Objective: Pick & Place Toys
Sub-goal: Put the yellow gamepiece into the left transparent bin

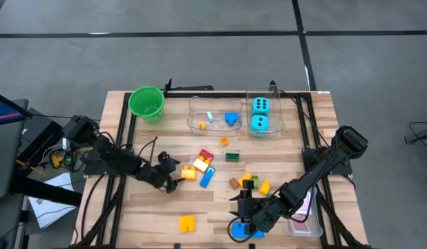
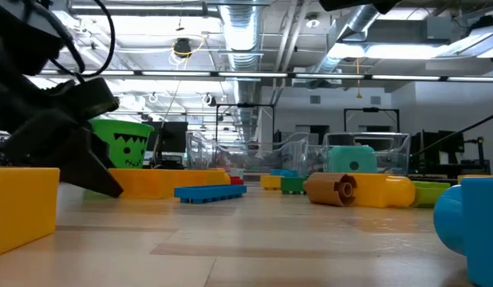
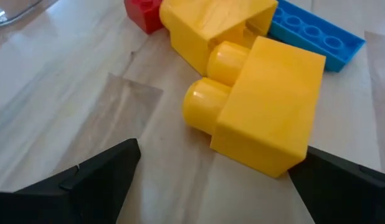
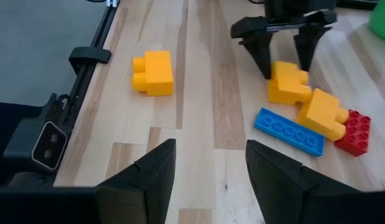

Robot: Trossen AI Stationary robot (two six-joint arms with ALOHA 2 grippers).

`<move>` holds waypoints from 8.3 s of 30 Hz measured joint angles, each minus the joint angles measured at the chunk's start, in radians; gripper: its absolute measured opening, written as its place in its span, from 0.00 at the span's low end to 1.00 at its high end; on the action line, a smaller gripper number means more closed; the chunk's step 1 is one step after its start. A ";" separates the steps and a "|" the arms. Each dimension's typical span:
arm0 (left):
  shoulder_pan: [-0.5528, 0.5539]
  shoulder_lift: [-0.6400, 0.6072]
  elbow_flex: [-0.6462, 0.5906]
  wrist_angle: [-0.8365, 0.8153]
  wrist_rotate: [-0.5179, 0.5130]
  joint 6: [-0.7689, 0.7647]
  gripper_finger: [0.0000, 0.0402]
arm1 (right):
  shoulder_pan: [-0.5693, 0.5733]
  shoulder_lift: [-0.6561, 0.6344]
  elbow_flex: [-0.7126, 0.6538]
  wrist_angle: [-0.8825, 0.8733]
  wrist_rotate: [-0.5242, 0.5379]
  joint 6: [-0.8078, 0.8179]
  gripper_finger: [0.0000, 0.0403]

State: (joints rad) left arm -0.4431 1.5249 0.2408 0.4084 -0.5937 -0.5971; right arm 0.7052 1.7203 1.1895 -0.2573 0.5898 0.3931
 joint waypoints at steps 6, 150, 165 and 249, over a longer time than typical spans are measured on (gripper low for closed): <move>0.042 0.001 -0.006 0.075 0.034 0.068 0.99 | 0.000 0.000 0.000 0.000 -0.014 0.000 0.46; 0.774 -0.215 0.463 -0.154 0.850 0.405 0.64 | -0.008 0.000 0.000 -0.084 -0.015 0.052 0.46; 0.004 -0.311 0.462 -0.434 0.547 0.263 0.97 | 0.006 0.000 0.000 -0.078 -0.014 0.071 0.46; -0.327 0.361 0.464 -0.028 -0.141 0.010 0.65 | 0.006 0.000 0.000 -0.079 -0.016 0.079 0.46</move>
State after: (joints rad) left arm -0.7696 1.8862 0.7052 0.3809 -0.7345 -0.5870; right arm 0.7113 1.7203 1.1892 -0.3363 0.5735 0.4717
